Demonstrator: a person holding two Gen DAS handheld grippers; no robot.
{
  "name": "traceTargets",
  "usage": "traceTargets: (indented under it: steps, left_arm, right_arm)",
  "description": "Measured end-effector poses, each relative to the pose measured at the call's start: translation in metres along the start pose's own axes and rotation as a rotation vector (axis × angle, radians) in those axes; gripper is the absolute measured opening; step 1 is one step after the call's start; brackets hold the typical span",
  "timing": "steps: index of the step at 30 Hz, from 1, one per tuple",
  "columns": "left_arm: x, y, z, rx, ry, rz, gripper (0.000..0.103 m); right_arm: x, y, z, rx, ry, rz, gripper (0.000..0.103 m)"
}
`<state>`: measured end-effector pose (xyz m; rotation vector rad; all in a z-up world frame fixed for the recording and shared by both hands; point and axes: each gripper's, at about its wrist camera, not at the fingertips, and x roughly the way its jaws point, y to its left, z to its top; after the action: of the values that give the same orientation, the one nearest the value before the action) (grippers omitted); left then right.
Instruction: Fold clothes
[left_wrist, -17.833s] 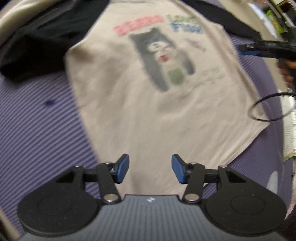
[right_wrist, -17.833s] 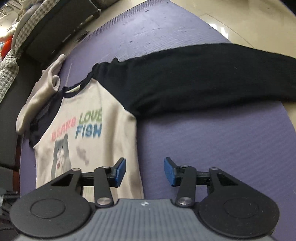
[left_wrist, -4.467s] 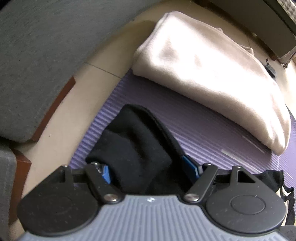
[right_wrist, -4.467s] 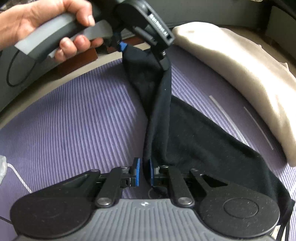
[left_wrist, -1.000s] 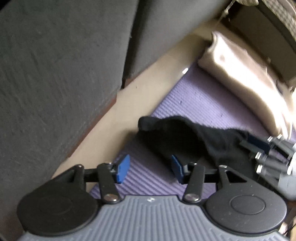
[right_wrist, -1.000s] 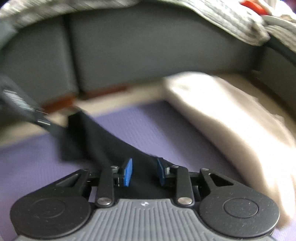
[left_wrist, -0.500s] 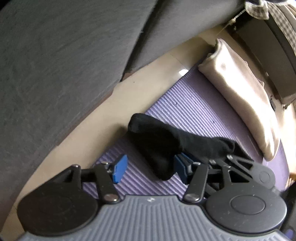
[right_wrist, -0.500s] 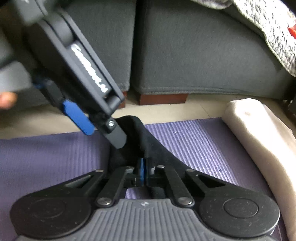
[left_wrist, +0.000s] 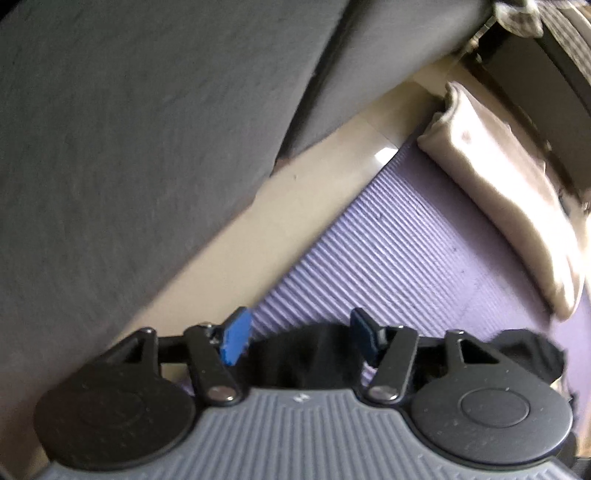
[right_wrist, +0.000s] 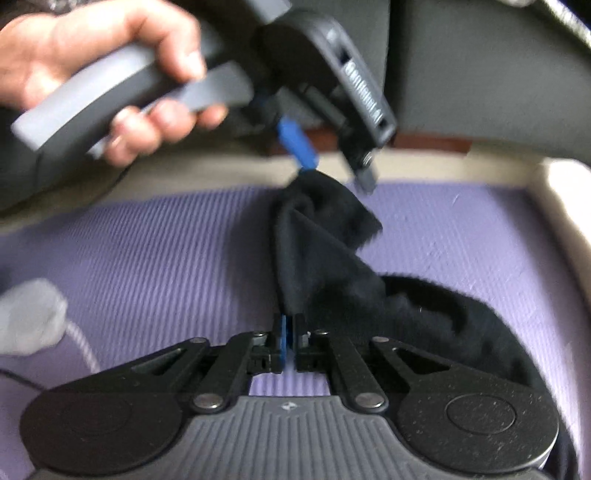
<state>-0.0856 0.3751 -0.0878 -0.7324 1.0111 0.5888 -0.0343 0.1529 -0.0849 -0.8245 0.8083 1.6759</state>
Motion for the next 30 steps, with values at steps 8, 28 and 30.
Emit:
traceTargets:
  steps: [8,28,30]
  left_arm:
    - [0.006,-0.001,-0.008,0.064,0.042,-0.03,0.06]
    - [-0.02,-0.054,-0.026,0.602,-0.251,0.121,0.005]
    - [-0.031,-0.053,-0.023,0.571,-0.373,0.228,0.006]
  right_arm:
    - [-0.039,-0.019,-0.004,0.125,-0.083,-0.022,0.029]
    - [-0.042,-0.098,-0.042,0.349,-0.135,-0.25,0.032]
    - [-0.044,-0.105,-0.042,0.358,-0.141,-0.296,0.036]
